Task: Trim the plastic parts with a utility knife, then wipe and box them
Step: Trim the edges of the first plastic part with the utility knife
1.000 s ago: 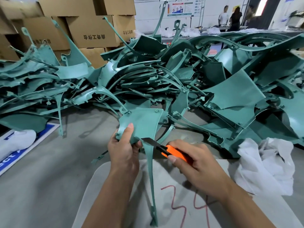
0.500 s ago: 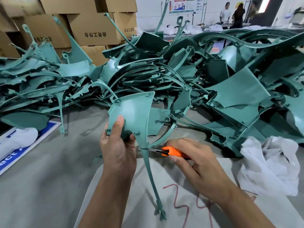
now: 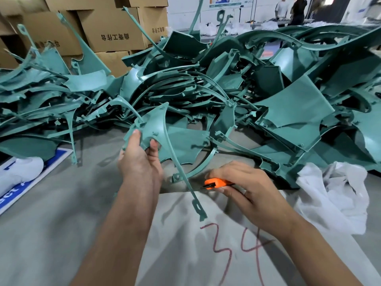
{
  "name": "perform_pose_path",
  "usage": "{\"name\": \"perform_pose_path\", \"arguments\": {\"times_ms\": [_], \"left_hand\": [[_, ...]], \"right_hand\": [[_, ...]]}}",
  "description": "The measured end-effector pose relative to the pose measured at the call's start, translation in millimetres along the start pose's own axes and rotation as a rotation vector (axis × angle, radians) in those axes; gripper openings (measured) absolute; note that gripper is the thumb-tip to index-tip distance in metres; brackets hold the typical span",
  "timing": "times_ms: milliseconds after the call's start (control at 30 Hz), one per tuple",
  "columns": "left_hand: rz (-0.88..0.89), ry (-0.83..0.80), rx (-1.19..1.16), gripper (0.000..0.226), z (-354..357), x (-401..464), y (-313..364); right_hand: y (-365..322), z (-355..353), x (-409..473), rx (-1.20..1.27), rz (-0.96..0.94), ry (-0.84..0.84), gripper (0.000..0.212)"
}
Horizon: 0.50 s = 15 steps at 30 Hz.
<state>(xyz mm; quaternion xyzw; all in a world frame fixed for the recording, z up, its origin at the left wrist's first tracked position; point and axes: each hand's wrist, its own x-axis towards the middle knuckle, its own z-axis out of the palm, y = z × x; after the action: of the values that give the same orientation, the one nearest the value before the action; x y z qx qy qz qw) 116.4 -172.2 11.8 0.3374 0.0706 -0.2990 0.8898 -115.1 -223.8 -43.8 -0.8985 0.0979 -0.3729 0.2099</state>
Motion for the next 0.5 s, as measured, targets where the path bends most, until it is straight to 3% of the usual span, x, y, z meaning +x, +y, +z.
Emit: {"name": "perform_pose_path", "arguments": {"times_ms": [267,400,500], "left_hand": [[0.063,0.086,-0.046,0.030,12,18,26],[-0.030,0.094,-0.029,0.026,5,11,18],[-0.135,0.126,-0.087,0.017,2,2,9]], "right_hand": [[7,-8,-1,-0.078,-0.017,-0.036,0.023],[-4,-11,0,0.014,0.124,0.267,0.017],[-16,-3,0,0.253,0.286,0.445,0.006]]}}
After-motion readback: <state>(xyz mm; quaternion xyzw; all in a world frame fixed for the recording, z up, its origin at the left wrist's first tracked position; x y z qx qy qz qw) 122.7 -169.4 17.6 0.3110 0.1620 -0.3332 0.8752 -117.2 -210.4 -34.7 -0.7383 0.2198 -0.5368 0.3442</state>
